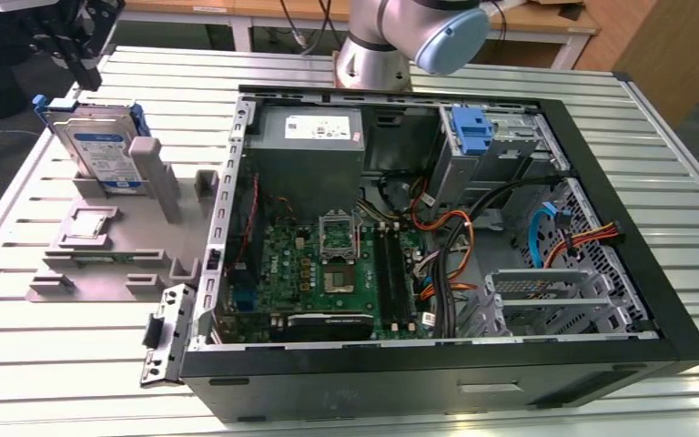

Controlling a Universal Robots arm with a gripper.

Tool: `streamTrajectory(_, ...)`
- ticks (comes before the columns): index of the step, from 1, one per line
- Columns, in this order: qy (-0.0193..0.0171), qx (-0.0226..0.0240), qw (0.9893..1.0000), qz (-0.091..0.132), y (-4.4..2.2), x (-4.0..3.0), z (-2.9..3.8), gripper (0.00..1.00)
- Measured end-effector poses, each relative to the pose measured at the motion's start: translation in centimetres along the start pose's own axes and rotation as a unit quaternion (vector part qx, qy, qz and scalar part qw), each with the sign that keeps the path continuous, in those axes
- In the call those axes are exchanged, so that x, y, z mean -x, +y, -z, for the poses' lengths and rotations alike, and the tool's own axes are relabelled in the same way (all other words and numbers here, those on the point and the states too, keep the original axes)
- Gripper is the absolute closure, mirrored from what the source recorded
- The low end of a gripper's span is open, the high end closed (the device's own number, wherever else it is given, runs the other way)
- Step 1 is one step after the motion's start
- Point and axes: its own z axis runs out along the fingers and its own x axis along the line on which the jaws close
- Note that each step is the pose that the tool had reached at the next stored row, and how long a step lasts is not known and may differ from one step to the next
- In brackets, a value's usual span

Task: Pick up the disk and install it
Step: 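Reach for the disk, then pick up the disk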

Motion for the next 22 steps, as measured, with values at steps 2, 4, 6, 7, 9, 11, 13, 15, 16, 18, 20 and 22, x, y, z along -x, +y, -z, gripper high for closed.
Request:
streamTrajectory(2, 0.0, 0.0, 1.0, 0.0, -0.04, -0.53, 0.0, 0.9)
streamTrajectory(4, 0.0001, 0.0003, 1.0, 0.0, -0.09, -1.25, 0.02, 0.9)
streamTrajectory(6, 0.0, 0.0005, 1.0, 0.0, -0.14, -1.93, 0.04, 0.9)
streamTrajectory(7, 0.0, 0.0005, 1.0, 0.0, -0.16, -2.16, 0.04, 0.9)
streamTrajectory(9, 0.0, 0.0005, 1.0, 0.0, -0.18, -2.29, 0.05, 0.9)
streamTrajectory(11, 0.0, 0.0005, 1.0, 0.0, -0.18, -2.33, 0.05, 0.9)
streamTrajectory(13, 0.0, 0.0006, 1.0, 0.0, -0.18, -2.37, 0.05, 0.9)
streamTrajectory(15, 0.0, 0.0005, 1.0, 0.0, -0.18, -2.38, 0.05, 0.9)
streamTrajectory(16, 0.0, 0.0005, 1.0, 0.0, -0.18, -2.38, 0.05, 0.9)
streamTrajectory(18, 0.0, 0.0005, 1.0, 0.0, -0.18, -2.39, 0.05, 0.9)
streamTrajectory(20, 0.0, 0.0005, 1.0, 0.0, -0.18, -2.39, 0.05, 0.9)
streamTrajectory(22, 0.0, 0.0005, 1.0, -0.001, -0.18, -2.4, 0.05, 0.9)
